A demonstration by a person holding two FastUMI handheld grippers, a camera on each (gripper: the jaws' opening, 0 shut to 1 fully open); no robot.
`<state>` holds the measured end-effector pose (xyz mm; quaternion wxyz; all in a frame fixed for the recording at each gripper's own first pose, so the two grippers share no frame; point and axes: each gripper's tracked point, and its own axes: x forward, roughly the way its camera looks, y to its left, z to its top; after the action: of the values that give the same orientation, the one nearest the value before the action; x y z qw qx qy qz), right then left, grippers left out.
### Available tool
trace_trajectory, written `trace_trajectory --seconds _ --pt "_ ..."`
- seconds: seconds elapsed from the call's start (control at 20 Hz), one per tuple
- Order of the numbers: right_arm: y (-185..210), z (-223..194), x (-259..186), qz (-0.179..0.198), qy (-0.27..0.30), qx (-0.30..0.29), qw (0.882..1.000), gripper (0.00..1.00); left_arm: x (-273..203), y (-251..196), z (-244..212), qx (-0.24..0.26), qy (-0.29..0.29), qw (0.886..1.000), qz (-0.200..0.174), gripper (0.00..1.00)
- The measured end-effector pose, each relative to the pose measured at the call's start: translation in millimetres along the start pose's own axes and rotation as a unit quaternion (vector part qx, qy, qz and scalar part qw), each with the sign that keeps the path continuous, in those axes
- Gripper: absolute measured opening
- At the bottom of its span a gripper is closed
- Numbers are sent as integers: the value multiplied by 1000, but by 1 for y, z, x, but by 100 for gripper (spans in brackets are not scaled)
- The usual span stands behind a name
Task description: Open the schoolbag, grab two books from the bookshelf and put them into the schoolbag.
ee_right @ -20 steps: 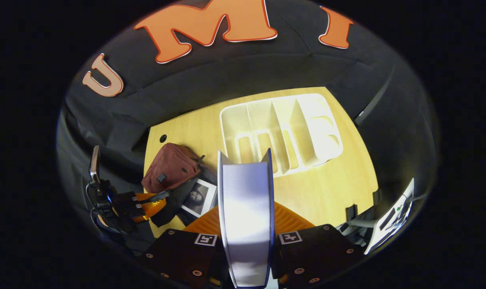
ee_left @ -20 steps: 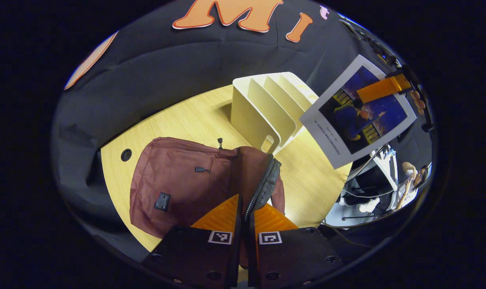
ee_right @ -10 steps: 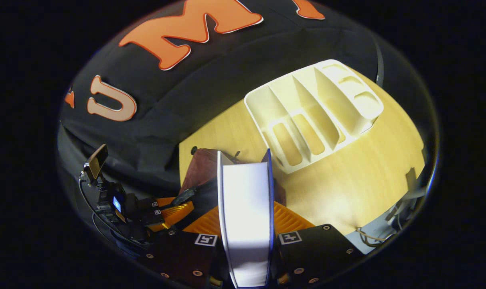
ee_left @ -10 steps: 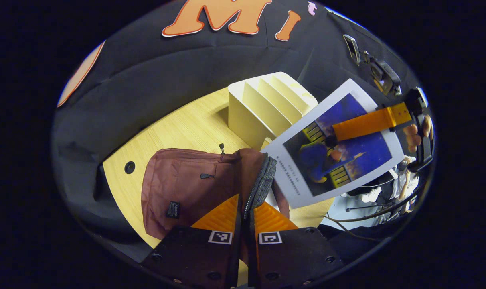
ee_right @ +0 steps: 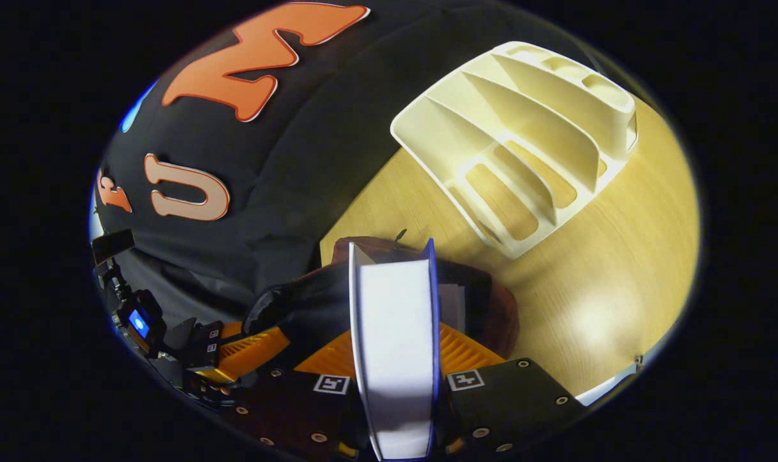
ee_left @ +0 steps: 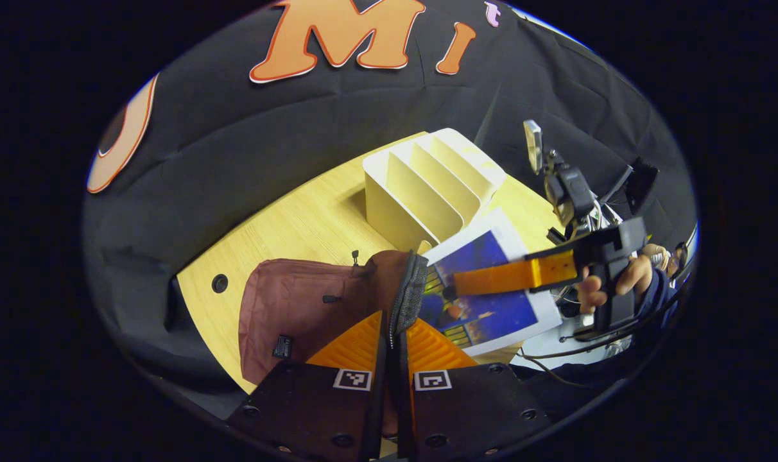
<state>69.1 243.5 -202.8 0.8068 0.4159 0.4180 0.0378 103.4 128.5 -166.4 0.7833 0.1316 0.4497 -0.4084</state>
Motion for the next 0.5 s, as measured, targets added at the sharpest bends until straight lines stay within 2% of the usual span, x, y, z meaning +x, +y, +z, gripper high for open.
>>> trace_trajectory --seconds 0.4,0.5 --pt "8 -8 48 63 -30 38 997 40 -3 -10 14 -1 2 1000 12 10" --pt "3 -15 64 64 -33 43 997 40 3 -19 18 -2 -2 1000 5 10"
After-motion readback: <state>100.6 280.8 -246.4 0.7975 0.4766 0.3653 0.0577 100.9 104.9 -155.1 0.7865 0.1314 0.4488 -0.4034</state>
